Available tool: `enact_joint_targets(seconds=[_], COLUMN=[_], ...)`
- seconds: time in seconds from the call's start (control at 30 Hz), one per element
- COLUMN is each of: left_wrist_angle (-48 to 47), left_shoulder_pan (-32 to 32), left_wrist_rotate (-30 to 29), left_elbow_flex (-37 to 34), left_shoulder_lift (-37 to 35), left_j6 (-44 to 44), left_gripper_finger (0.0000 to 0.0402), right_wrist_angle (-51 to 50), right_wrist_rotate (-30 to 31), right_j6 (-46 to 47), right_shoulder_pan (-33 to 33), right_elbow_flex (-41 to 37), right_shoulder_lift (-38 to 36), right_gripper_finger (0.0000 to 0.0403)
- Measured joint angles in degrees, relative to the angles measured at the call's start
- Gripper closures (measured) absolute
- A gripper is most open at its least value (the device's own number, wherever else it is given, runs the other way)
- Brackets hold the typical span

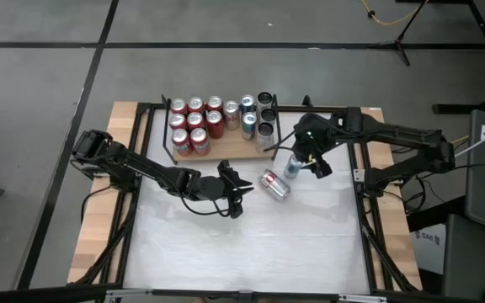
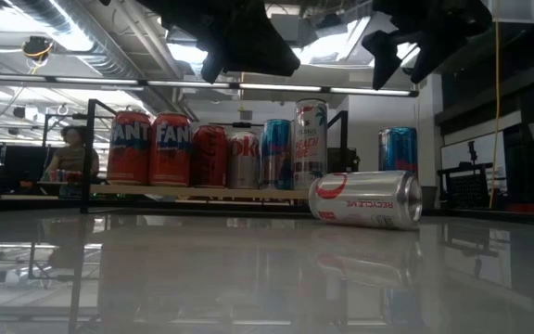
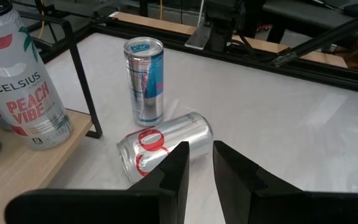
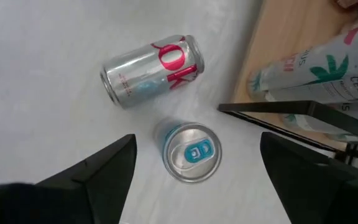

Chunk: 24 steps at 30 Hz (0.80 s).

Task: Place canned beverage on shelf
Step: Put the blue soda can on the shelf aligned with the other blue soda cans

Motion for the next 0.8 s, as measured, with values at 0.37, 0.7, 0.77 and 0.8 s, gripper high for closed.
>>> enact_joint_targets(seconds=[0.37, 0.7, 0.77, 0.8], left_wrist_angle=[-0.41, -0.41, -0.41, -0.41], left_shoulder_pan=[0.00, 0.00, 0.00, 0.00], left_wrist_rotate=[0.00, 0.00, 0.00, 0.00], left_elbow_flex=[0.00, 0.00, 0.00, 0.00], left_shoulder_lift=[0.00, 0.00, 0.00, 0.00], left_j6=[0.03, 0.03, 0.03, 0.03], left_gripper_finger=[0.0337, 0.0337, 0.0337, 0.0337], right_wrist_angle=[2.32, 10.51, 10.67, 10.73], right_wrist_rotate=[-5.87, -4.88, -3.90, -3.11], right_j6=[-3.70, -8.17, -8.31, -8.29], right_shoulder_pan=[-1.87, -1.88, -1.88, -1.88], right_elbow_flex=[-5.78, -12.11, -12.39, -12.51], right_shoulder_lift=[0.01, 0.02, 0.01, 0.00], right_gripper_finger=[0.0072, 0.0072, 0.0072, 0.0072])
